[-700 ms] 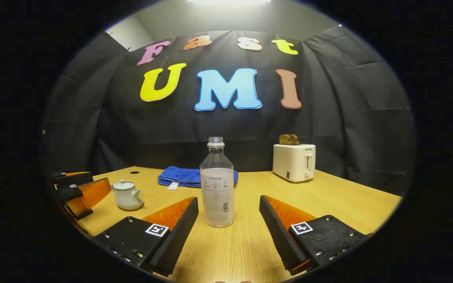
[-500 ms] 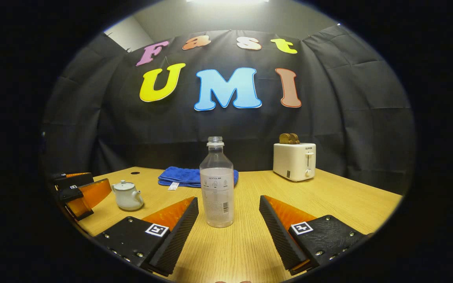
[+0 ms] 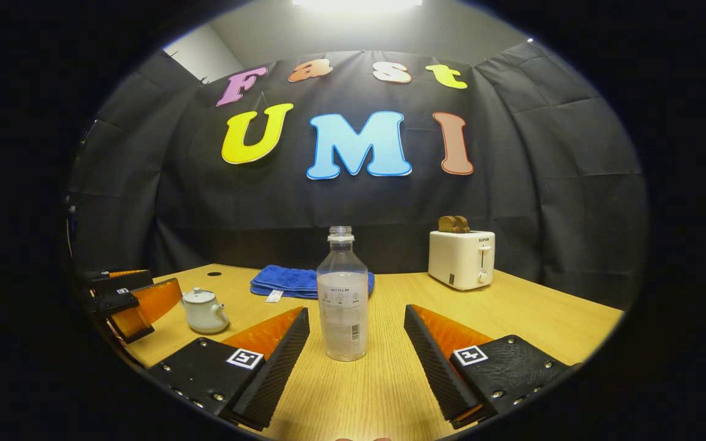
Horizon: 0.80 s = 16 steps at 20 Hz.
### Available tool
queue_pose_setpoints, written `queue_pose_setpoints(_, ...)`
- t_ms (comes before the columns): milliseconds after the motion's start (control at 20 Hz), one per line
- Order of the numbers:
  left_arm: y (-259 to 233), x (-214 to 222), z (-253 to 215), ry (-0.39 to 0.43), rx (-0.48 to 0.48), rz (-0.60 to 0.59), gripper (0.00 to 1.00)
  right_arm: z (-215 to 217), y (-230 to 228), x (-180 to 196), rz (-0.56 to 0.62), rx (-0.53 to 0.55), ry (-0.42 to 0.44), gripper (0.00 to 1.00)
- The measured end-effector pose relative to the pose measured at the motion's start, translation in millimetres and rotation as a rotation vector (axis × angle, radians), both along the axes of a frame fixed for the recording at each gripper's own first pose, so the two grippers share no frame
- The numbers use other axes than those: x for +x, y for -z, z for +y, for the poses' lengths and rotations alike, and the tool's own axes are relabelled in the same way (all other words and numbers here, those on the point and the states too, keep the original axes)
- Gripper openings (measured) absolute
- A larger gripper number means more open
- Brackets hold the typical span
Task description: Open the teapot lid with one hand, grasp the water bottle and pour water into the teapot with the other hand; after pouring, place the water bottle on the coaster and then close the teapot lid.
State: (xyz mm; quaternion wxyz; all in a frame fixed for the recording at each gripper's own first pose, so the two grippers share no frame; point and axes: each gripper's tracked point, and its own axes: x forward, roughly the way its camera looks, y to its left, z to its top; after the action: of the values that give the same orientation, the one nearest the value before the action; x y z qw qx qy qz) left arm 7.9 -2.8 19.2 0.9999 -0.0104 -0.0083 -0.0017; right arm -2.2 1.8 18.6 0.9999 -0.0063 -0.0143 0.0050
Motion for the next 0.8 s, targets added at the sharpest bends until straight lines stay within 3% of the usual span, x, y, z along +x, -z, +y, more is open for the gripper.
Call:
queue_pose_setpoints(200,-4.6,9.1,3.3,-0.005,-0.019,0.009,0.99,1.5,-3.6,1.6,-0.007,-0.003,-0.002,0.97)
queue_pose_setpoints(250,-2.9,13.5,4.6,-0.003,-0.028,0.017,0.92,1.6,-3.5,1.1,-0.007,-0.001,-0.004,0.97)
queue_pose_setpoints(800,22.4,78.1,23.2,-0.013,-0.012,0.131,0.9,-17.4,6.7,0.1,0.021,0.009,0.029,0.97)
